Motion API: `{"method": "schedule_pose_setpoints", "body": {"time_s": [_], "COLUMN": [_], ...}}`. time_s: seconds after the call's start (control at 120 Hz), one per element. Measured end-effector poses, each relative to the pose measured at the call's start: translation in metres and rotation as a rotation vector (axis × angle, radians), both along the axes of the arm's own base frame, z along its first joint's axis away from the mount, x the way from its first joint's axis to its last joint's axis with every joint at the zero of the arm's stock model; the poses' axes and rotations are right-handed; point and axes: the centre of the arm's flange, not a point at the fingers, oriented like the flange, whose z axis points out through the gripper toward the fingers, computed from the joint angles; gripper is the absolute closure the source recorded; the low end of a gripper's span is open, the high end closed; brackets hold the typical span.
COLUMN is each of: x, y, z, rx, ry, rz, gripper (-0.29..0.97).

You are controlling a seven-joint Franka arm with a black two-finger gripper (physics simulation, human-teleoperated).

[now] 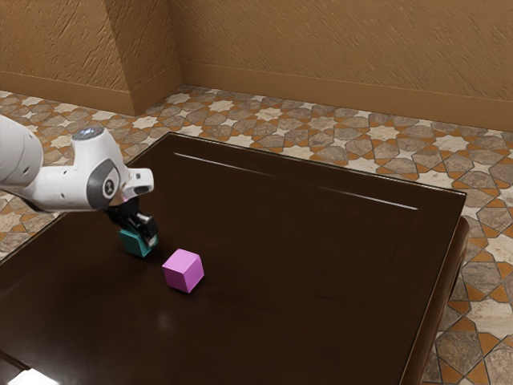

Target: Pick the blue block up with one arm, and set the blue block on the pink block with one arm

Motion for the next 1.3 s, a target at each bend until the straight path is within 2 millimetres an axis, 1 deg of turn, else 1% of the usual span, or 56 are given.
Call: {"method": "schedule_pose_setpoints", "body": {"time_s": [0.108, 0.133, 0.15, 0.2, 0.283, 0.342, 0.425, 0.533, 0.625, 0.692, 0.758, 0.967, 1.025, 1.133, 1.175, 1.225, 1.3], "x": [-0.001, -0.001, -0.001, -0.004, -0.022, -0.031, -0.038, -0.042, -0.045, -0.046, -0.047, -0.050, -0.051, -0.050, -0.050, -0.050, -0.050], "y": [0.000, -0.003, -0.008, -0.026, -0.053, -0.072, -0.092, -0.108, -0.129, -0.139, -0.141, -0.134, -0.140, -0.163, -0.168, -0.170, -0.164], "z": [0.002, 0.006, 0.011, 0.038, 0.074, 0.085, 0.092, 0.095, 0.090, 0.088, 0.086, 0.081, 0.080, 0.080, 0.081, 0.081, 0.081], "rx": [0.001, 0.003, 0.005, 0.015, 0.020, 0.017, 0.009, -0.003, -0.018, -0.030, -0.040, -0.062, -0.063, -0.028, -0.016, -0.007, 0.001], "ry": [-0.003, -0.009, -0.016, -0.048, -0.086, -0.096, -0.102, -0.101, -0.085, -0.068, -0.054, -0.026, -0.021, -0.018, -0.019, -0.020, -0.020], "rz": [0.003, -0.002, -0.010, -0.035, -0.058, -0.066, -0.062, -0.039, -0.015, 0.021, 0.068, 0.209, 0.224, 0.186, 0.175, 0.177, 0.198], "gripper": [0.30, 0.31, 0.31, 0.32, 0.32, 0.32, 0.32, 0.32, 0.32, 0.32, 0.32, 0.32, 0.32, 0.32, 0.32, 0.32, 0.32]}}
